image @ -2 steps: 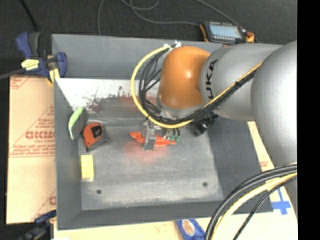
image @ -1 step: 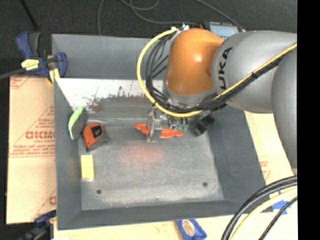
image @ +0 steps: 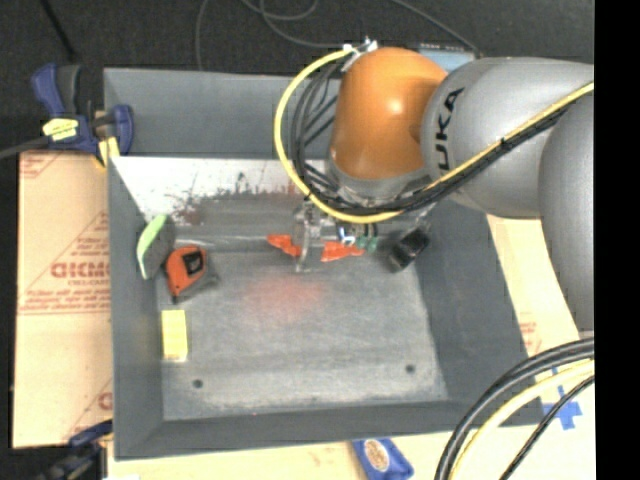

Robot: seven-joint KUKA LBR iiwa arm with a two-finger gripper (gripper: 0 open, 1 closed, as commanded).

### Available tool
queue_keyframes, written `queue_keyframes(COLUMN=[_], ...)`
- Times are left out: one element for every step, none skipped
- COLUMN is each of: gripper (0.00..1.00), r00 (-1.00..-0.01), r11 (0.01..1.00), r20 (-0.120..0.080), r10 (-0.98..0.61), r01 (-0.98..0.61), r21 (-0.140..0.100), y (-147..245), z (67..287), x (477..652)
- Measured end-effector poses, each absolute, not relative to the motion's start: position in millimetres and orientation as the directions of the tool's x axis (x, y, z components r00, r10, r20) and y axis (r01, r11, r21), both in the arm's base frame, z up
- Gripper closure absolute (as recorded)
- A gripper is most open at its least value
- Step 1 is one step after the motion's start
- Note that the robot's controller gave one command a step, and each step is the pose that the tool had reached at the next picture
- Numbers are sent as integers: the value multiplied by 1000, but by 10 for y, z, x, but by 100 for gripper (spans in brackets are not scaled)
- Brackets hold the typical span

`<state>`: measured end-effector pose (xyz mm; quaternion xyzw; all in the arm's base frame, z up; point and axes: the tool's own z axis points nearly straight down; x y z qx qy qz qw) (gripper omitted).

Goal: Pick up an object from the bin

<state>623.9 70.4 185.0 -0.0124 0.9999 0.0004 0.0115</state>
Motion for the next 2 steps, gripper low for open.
queue_keyframes(gripper=[100, 100], r00=[-999, -1000], r11=[999, 1000], r20=[11, -3], r10=[-38, -7], r01=[-38, -7], r21=[-1, 1], y=[681, 600], z=[1915, 2593], x=[5989, 6264])
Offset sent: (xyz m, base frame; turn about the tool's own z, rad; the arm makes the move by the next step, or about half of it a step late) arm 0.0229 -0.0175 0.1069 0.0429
